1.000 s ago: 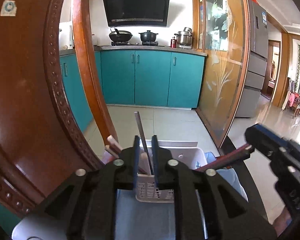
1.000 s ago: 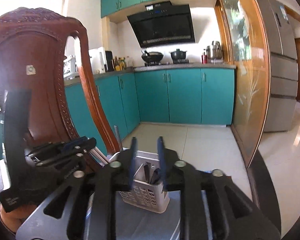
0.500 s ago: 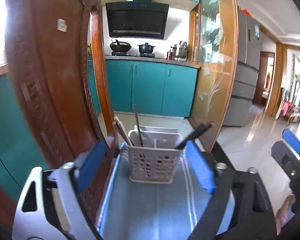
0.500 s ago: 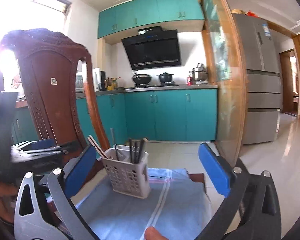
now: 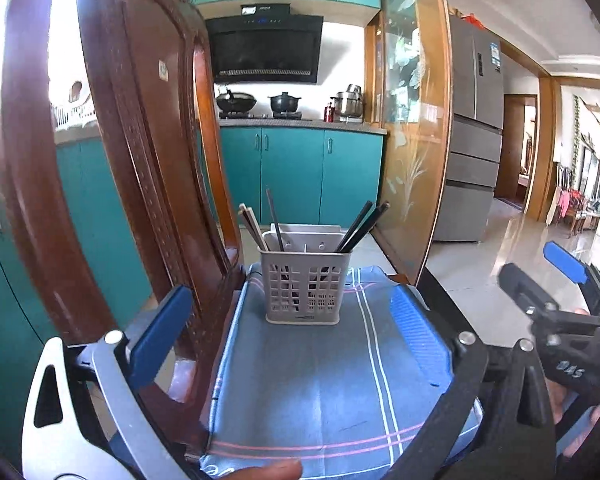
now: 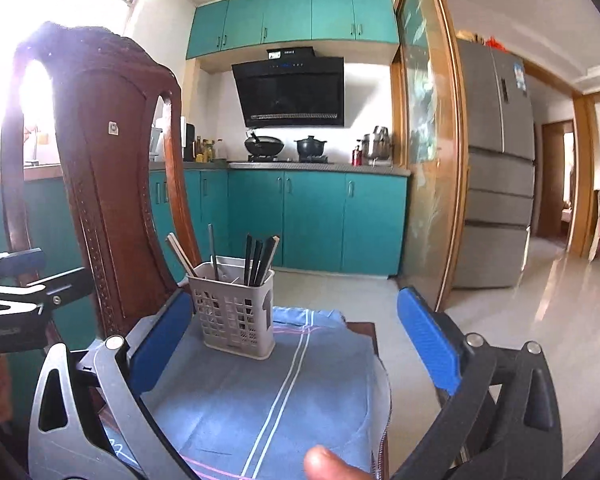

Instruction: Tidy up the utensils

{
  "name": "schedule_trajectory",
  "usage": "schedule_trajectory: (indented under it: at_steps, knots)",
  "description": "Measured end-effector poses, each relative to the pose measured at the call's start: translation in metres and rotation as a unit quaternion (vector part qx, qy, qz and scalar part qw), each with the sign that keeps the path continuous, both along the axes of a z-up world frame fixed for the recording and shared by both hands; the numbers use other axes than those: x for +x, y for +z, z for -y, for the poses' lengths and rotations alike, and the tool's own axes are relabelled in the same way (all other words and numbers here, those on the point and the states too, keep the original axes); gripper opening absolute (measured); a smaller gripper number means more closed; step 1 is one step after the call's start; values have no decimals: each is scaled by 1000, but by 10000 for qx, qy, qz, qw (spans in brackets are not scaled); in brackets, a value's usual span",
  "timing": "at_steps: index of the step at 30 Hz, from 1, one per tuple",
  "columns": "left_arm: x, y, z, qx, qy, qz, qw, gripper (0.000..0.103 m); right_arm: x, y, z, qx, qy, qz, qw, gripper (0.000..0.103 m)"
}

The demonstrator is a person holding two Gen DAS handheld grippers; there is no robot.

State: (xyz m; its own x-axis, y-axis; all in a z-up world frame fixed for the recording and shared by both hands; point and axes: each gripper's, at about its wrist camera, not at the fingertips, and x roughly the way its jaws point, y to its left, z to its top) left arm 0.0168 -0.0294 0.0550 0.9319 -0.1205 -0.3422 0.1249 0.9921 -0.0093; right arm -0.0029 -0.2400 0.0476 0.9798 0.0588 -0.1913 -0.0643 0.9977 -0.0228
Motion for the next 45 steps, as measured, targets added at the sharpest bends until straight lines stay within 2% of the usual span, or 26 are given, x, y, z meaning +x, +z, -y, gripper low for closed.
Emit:
schedule_trajectory:
  at_steps: [5,15,45]
  knots:
    - [-12,0,0,144,45,69,9999,99,-1,3,-5,57,315,-164,9994,100]
    - [-12,0,-2,106,25,-10,9999,99,-7,3,-15,-184,288,-139,9993,100]
    - [-9,-10,7,189,2,-94,9998,99,-6,0,-14,-214,284,-154,9992,100]
